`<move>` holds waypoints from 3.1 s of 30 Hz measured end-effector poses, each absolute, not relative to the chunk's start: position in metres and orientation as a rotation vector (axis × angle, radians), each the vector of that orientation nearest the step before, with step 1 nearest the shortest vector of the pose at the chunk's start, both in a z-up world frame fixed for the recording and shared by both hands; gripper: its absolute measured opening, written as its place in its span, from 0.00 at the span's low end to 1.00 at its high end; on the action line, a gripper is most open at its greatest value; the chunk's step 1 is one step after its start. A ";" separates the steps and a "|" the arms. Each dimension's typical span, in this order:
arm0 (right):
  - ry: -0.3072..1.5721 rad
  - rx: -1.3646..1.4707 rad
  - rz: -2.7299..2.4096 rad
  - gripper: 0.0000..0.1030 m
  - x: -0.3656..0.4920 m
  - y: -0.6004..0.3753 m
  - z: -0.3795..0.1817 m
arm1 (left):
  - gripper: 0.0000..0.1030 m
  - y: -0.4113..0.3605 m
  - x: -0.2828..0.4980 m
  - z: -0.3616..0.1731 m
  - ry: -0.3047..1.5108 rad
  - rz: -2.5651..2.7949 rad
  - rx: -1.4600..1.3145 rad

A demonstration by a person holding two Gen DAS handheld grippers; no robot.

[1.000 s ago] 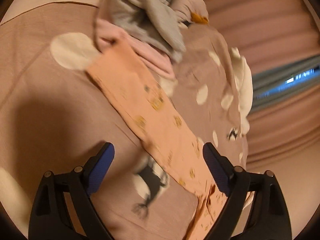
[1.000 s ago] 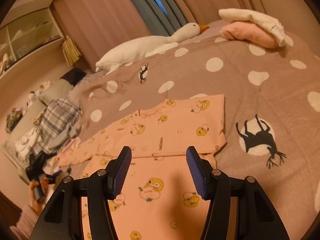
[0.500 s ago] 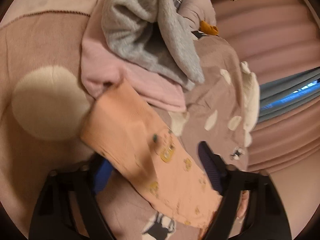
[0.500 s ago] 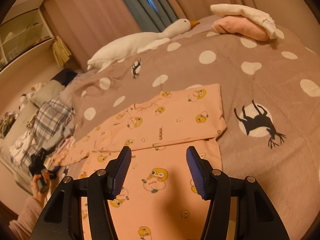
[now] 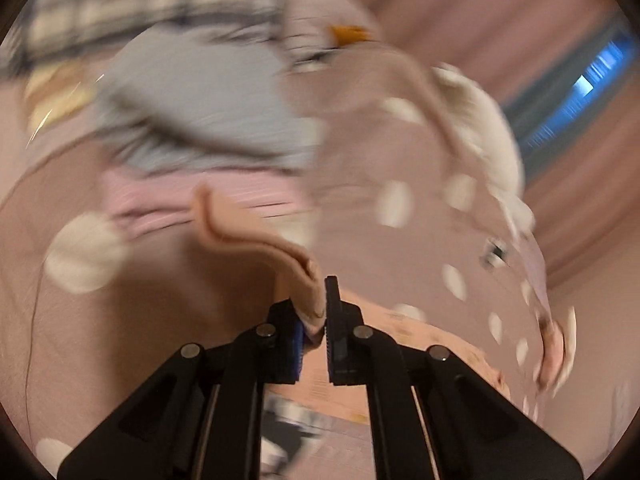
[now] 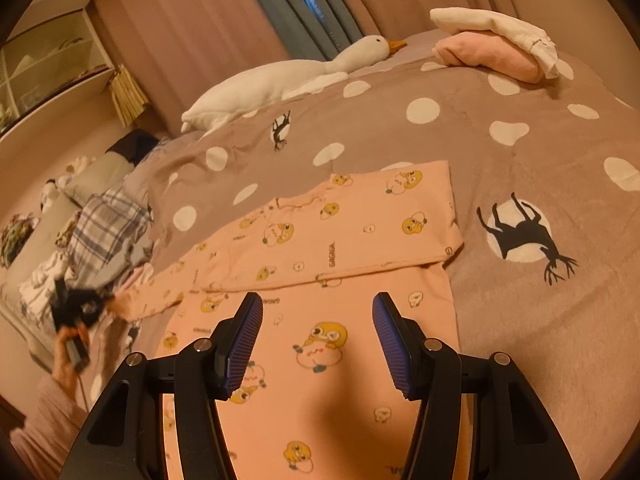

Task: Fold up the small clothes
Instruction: 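Grasp the cuff of the other sleeve with the left gripper, then fold the held sleeve across the shirt body with the left gripper, release, then grasp the shirt's side edge with the right gripper and fold it inward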

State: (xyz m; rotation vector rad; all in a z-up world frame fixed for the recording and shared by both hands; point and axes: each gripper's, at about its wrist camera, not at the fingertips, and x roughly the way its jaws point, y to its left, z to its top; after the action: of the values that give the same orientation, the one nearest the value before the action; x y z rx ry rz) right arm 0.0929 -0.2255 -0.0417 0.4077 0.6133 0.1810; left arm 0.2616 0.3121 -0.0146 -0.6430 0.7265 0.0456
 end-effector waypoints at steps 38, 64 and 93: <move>0.694 0.606 0.405 0.61 0.111 -0.242 -0.047 | 0.78 0.034 0.175 -0.079 0.995 -0.324 -0.130; 0.768 0.462 0.384 0.09 0.235 -0.172 -0.025 | 0.80 0.112 0.129 -0.087 0.956 -0.280 -0.356; 0.906 0.292 0.113 0.09 0.235 -0.233 -0.064 | 0.80 0.090 0.123 -0.091 1.013 -0.299 -0.288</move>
State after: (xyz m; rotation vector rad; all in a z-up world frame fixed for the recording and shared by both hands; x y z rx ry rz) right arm 0.2348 -0.2332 -0.0639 0.2920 0.9055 0.1132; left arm 0.1226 0.0900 -0.0910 -0.2885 1.0125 -0.2995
